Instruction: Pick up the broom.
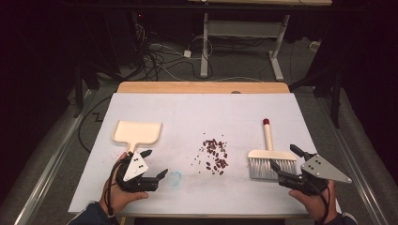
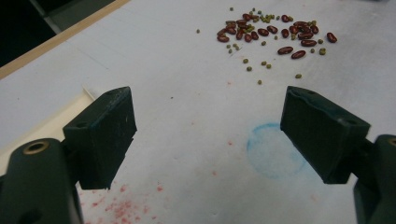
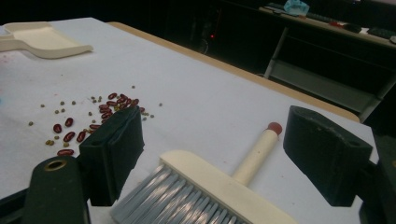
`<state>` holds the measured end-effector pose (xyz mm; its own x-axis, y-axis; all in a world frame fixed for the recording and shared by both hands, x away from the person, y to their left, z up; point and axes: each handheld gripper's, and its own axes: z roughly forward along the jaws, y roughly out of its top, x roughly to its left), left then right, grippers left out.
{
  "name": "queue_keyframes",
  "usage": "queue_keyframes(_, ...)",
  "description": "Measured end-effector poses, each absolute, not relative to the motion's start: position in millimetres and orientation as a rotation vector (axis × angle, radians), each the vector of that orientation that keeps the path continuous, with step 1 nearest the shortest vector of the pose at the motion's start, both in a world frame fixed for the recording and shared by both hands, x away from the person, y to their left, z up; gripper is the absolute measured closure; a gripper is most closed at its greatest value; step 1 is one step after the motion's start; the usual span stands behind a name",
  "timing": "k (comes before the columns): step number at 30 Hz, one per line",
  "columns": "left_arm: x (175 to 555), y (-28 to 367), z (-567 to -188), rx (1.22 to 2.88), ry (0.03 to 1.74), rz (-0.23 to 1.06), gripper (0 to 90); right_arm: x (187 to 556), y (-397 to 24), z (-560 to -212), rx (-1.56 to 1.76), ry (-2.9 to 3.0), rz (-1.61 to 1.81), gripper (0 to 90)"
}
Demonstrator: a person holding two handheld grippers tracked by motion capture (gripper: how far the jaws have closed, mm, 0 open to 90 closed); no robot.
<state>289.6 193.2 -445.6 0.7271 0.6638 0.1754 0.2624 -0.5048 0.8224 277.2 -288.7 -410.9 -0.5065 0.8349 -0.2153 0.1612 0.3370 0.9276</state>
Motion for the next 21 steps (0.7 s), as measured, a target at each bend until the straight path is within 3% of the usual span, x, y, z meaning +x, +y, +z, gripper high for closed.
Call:
queue_keyframes(13, 294.8, 191.5, -448.9, 2.117, 0.676, 0.599, 17.5, 287.4, -283.5, -408.4, 0.958, 1.927, 1.081, 20.2)
queue_keyframes(21, 293.5, 195.7, -450.1, 2.122, 0.697, 0.575, 17.5, 322.9, -275.6, -400.6, 1.085, 1.994, 0.996, 20.3)
